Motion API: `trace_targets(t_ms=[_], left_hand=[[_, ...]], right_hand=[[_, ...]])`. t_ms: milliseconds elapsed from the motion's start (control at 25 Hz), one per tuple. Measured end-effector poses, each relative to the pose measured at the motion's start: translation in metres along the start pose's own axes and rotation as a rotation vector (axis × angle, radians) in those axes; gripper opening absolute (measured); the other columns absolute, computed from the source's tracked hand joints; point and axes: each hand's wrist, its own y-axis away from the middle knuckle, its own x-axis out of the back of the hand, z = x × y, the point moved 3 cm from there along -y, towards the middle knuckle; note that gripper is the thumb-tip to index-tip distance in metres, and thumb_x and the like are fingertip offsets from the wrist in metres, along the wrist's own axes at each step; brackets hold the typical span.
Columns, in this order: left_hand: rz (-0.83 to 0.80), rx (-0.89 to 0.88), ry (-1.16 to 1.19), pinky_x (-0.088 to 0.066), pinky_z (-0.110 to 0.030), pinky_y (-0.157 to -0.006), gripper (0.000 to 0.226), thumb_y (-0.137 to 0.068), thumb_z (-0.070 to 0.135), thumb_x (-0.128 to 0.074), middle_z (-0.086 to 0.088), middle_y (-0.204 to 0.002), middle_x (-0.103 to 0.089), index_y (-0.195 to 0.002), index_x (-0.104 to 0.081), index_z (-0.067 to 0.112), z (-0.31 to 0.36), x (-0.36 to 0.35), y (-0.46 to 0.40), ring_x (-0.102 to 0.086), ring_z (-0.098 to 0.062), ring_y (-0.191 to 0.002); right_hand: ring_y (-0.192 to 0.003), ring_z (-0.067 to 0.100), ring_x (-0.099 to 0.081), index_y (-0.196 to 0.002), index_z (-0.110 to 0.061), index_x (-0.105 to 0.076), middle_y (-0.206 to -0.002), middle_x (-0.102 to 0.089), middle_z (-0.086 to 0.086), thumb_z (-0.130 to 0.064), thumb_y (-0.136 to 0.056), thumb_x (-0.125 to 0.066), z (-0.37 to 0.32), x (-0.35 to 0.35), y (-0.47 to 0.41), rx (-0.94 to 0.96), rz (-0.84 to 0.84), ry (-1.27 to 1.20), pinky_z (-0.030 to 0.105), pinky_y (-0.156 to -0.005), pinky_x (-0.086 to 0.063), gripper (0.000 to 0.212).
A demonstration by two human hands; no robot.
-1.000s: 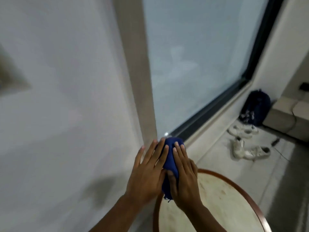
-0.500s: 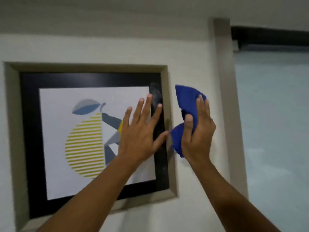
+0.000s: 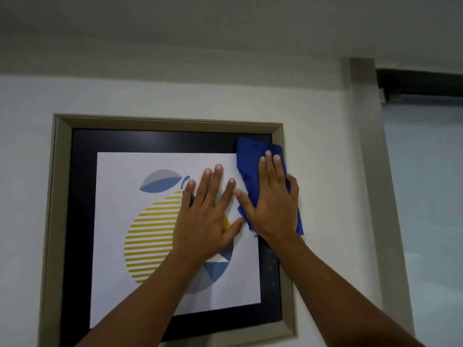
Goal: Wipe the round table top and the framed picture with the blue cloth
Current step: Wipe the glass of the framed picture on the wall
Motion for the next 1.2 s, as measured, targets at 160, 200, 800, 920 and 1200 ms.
trace_targets(t_ms=[160, 200, 800, 920, 1200], left_hand=[[-0.045, -0.007, 0.043, -0.005, -0.056, -0.125, 0.087, -0.093, 0.074, -0.028, -0.012, -0.171, -0.004, -0.161, -0.014, 0.022, 0.001, 0.002, 0.011, 0.001, -0.031, -0.157], [-0.053, -0.008, 0.048, -0.005, -0.056, -0.125, 0.087, -0.092, 0.075, -0.029, -0.012, -0.170, -0.004, -0.161, -0.016, 0.022, 0.000, 0.003, 0.018, 0.001, -0.032, -0.157], [-0.035, 0.024, 0.035, -0.005, -0.054, -0.126, 0.084, -0.093, 0.073, -0.034, -0.009, -0.171, -0.007, -0.160, -0.019, 0.024, -0.004, 0.003, 0.050, -0.005, -0.031, -0.157], [-0.023, 0.028, 0.031, -0.007, -0.055, -0.125, 0.084, -0.094, 0.072, -0.034, -0.009, -0.171, -0.009, -0.160, -0.019, 0.023, -0.001, 0.000, 0.052, -0.006, -0.031, -0.157], [-0.036, -0.027, 0.035, -0.015, -0.057, -0.122, 0.080, -0.096, 0.065, -0.035, -0.013, -0.169, -0.013, -0.159, -0.023, 0.019, -0.002, 0.000, 0.078, -0.011, -0.033, -0.156]], right_hand=[[-0.154, 0.028, -0.017, -0.156, -0.006, -0.027, -0.165, -0.023, 0.009, -0.077, -0.091, -0.022, 0.001, -0.007, 0.063, -0.037, -0.022, -0.029, 0.045, -0.121, -0.018, 0.096], [-0.153, 0.028, -0.019, -0.155, -0.005, -0.029, -0.165, -0.025, 0.009, -0.077, -0.091, -0.024, 0.003, -0.008, 0.081, -0.027, -0.042, -0.023, 0.045, -0.120, -0.019, 0.096], [-0.156, 0.021, -0.008, -0.159, -0.012, -0.018, -0.168, -0.015, 0.004, -0.077, -0.090, -0.013, 0.002, 0.014, -0.031, 0.065, -0.067, 0.045, 0.045, -0.122, -0.016, 0.095], [-0.155, 0.023, -0.012, -0.158, -0.010, -0.022, -0.167, -0.019, 0.006, -0.078, -0.091, -0.019, 0.003, 0.005, 0.009, 0.043, -0.040, -0.010, 0.043, -0.122, -0.016, 0.095], [-0.153, 0.031, -0.015, -0.157, -0.005, -0.021, -0.167, -0.016, 0.011, -0.081, -0.088, -0.032, 0.010, -0.008, 0.143, 0.035, -0.220, 0.026, 0.043, -0.120, -0.017, 0.103]])
